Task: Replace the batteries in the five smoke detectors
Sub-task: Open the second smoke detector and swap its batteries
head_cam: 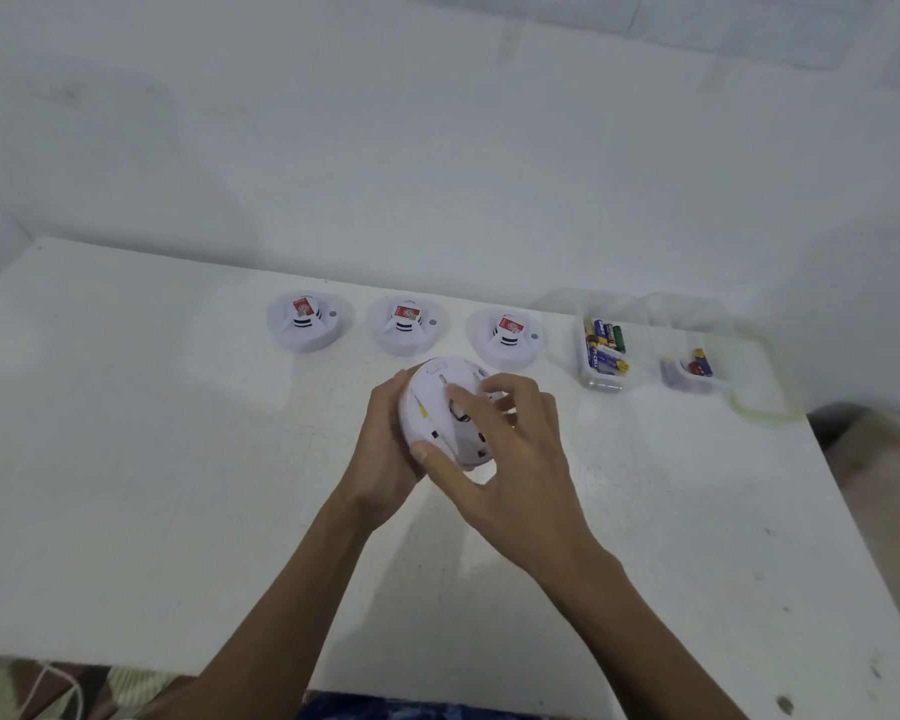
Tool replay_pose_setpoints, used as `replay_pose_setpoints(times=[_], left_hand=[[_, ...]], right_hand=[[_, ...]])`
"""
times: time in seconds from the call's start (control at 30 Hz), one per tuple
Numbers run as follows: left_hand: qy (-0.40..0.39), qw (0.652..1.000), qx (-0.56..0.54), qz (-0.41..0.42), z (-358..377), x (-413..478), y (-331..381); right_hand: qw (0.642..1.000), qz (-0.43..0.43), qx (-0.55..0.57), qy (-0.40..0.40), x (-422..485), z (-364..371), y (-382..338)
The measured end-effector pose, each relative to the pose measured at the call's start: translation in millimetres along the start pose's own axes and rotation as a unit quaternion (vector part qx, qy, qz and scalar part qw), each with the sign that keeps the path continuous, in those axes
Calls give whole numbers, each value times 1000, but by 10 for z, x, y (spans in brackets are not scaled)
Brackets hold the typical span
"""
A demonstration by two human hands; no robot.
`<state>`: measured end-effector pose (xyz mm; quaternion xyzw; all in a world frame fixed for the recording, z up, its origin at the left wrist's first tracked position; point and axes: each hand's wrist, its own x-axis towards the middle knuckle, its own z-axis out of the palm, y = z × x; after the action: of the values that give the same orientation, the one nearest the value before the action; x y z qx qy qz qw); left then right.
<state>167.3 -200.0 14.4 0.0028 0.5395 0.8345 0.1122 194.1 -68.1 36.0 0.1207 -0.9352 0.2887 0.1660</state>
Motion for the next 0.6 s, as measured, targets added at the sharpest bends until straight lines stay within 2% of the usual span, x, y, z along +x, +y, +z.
replay_pose_setpoints(times=[0.1,0.2,0.27,0.33,0.43,0.6], left_hand=[[-18,1000,4,10,12,-24,20],[-25,999,-8,-30,29,0,55],[-20,997,-18,-69,32,50,81],[-18,997,4,-74,29,78,116],[-26,996,74,-40,-31,106,152],[-29,984,177,19,-87,61,266]], right_hand=[[998,-26,-9,-50,-1,-70,73],[997,-20,17,-71,37,-129,159],[993,13,98,-68,52,-171,178],[976,61,206,-46,62,-222,161],[931,133,340,-9,86,-307,145],[811,257,525,-13,92,-283,241]])
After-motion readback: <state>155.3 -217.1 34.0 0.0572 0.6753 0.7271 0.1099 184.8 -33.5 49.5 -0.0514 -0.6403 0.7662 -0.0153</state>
